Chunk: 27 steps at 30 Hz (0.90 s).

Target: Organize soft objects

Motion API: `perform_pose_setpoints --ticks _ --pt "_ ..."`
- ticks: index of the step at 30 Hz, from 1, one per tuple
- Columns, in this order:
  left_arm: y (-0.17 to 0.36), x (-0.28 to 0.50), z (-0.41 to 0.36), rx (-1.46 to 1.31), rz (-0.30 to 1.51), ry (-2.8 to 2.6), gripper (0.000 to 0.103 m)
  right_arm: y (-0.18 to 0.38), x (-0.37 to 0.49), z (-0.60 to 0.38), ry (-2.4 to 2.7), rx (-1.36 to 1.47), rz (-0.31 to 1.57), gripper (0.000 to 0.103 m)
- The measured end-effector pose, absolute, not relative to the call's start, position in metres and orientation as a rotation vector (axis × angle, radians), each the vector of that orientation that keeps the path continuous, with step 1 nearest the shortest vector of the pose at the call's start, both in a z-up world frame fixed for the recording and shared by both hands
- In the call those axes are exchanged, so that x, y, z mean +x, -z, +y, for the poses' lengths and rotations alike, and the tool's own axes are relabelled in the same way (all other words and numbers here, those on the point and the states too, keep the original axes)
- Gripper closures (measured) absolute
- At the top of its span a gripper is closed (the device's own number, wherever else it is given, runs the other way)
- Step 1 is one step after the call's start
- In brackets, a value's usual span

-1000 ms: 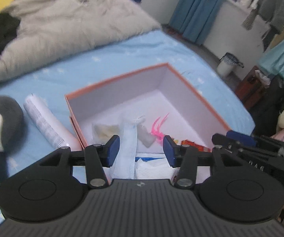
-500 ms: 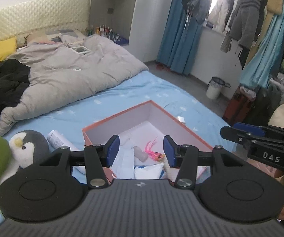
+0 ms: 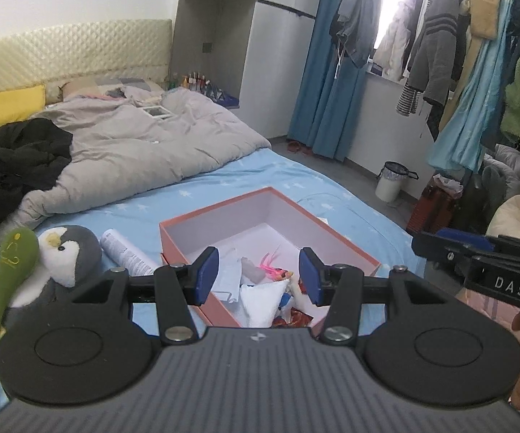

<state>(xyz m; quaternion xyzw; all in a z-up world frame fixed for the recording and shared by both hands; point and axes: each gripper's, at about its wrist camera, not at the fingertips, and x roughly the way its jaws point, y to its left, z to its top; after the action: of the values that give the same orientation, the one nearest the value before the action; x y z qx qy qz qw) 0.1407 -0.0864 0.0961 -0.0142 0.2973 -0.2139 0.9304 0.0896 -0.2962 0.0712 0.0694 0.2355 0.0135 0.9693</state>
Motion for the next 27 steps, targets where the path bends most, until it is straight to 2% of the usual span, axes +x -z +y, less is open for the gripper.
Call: perform_pose_setpoints --ticks 14,27 --pt "-0.061 0.088 -0.084 -0.048 0.637 0.401 0.048 -0.03 0.044 -0.288 -0.007 0.167 0.541 0.061" --pt "-0.042 0.069 -0.083 -0.058 0.676 0.366 0.048 -0.026 0.033 -0.285 -0.025 0.194 0.559 0.061"
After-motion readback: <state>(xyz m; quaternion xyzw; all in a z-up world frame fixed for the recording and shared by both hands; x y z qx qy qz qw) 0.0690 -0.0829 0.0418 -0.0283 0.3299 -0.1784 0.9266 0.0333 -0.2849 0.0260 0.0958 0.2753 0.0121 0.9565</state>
